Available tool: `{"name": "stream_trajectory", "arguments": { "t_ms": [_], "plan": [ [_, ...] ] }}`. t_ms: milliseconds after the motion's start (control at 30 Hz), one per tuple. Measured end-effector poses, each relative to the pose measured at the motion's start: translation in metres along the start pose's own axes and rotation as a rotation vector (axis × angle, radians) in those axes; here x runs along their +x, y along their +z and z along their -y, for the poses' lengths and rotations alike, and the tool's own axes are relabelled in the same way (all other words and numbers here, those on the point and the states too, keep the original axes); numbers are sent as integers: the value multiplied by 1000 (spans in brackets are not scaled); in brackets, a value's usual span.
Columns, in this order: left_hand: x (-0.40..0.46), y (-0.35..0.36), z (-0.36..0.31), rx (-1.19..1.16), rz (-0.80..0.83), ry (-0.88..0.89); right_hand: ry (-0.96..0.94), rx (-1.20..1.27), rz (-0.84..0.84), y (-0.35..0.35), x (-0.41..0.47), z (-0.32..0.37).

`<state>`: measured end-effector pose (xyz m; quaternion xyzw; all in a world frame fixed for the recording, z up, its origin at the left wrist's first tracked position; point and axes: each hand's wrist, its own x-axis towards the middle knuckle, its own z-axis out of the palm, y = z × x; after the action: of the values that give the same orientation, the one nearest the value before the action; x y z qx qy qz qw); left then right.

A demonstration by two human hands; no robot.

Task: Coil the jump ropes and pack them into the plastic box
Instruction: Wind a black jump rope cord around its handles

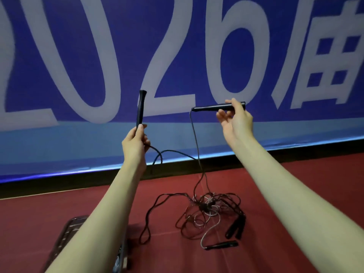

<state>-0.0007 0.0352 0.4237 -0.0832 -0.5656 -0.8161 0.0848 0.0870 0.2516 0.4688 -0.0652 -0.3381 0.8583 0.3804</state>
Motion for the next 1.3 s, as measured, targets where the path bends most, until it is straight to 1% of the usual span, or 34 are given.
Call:
{"name": "stream_trajectory", "arguments": {
  "t_ms": [67, 133, 200, 300, 400, 500, 567, 667, 800, 933, 1033, 1133, 1300],
  "plan": [
    [-6, -2, -1, 52, 21, 41, -5, -52, 15, -7, -4, 0],
    [-9, -3, 4, 198, 60, 84, 0, -166, 13, -12, -8, -1],
    [-8, -6, 15, 331, 83, 78, 14, -248, -5, -16, -11, -6],
    [-6, -11, 41, 529, 133, 13, 51, -279, -37, -20, -11, -11],
    [-8, -28, 76, 670, 184, -122, 65, -371, -32, -27, -7, -14],
    [-8, -50, 106, 726, 212, -240, 88, -511, -32, -41, -2, -22],
    [-6, -62, 125, 736, 209, -297, 139, -574, -51, -55, 4, -34],
    [-5, -73, 141, 748, 184, -309, 235, -674, -74, -75, 12, -56],
    [-9, -78, 161, 759, 183, -302, 337, -899, -31, -110, 19, -95],
    [-19, -87, 187, 817, 191, -310, 478, -1175, 88, -160, 19, -133],
    [-25, -96, 218, 849, 190, -350, 603, -1323, 211, -202, 21, -163],
    [-28, -107, 245, 883, 188, -388, 686, -1397, 339, -235, 21, -183],
    [-35, -124, 280, 924, 182, -447, 934, -1444, 595, -283, 10, -203]
  ]
}}
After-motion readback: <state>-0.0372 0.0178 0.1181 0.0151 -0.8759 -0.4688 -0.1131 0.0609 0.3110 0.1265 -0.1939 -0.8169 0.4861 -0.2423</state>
